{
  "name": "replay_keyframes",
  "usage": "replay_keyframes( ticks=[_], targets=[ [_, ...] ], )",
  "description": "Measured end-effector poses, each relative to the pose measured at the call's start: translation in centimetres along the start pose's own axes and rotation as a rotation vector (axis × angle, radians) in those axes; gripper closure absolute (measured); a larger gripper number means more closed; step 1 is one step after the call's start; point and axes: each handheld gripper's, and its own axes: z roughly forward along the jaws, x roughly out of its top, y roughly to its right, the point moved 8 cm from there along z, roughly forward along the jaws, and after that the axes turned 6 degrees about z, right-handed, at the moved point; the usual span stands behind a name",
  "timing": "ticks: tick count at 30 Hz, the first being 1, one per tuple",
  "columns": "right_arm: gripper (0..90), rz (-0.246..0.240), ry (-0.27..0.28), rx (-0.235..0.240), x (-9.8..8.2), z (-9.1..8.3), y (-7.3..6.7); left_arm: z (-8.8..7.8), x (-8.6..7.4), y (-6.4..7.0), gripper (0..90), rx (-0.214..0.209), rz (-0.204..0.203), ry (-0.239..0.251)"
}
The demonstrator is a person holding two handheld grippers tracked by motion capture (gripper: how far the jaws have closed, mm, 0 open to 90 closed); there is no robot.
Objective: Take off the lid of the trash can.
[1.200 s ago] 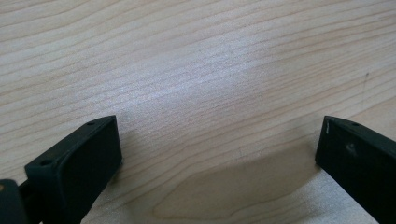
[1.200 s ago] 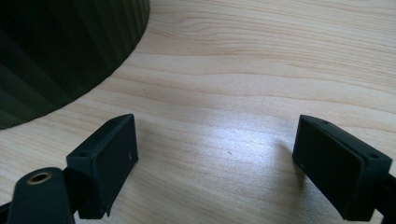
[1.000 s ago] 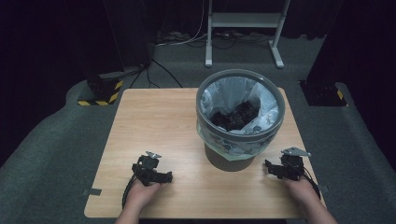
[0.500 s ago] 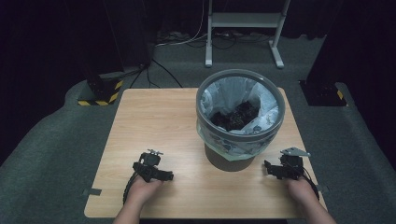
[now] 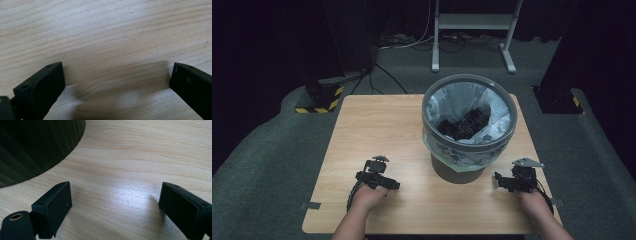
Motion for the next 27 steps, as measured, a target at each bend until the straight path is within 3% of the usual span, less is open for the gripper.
replay_keyframes(
  ticks=[9, 10, 11, 12, 16, 21, 23, 27],
  targets=[
    [10.9, -0.003, 0.001, 0.001, -0.1, -0.1, 0.0, 0.0, -0.1, -0.2, 0.3, -0.01, -0.004, -0.069],
    [10.9, 0.0, -0.001, 0.001, -0.1, -0.1, 0.0, -0.1, -0.3, -0.3, 0.4, -0.017, -0.003, -0.108],
    [10.9, 0.0, -0.001, 0.001, -0.1, -0.1, 0.0, -0.1, -0.3, -0.3, 0.6, -0.017, -0.003, -0.108],
    [10.9, 0.0, -0.002, 0.001, -0.1, -0.1, 0.0, -0.3, -0.6, -0.5, 1.6, -0.021, -0.005, -0.15],
    [10.3, -0.002, -0.003, 0.004, 0.0, 0.0, -0.1, -1.4, -0.8, -1.3, 19.4, -0.036, -0.053, -0.202],
    [10.1, -0.002, -0.003, 0.006, 0.2, 0.2, -0.1, -2.8, -0.6, -2.1, 21.3, -0.051, -0.054, -0.215],
    [10.1, -0.002, -0.003, 0.006, 0.2, 0.2, -0.1, -3.5, -0.2, -2.4, 22.1, -0.069, -0.077, -0.221],
    [10.1, -0.008, -0.003, 0.006, 0.2, 0.3, -0.1, -4.4, 0.7, -2.8, 26.7, -0.063, -0.065, -0.214]
  ],
)
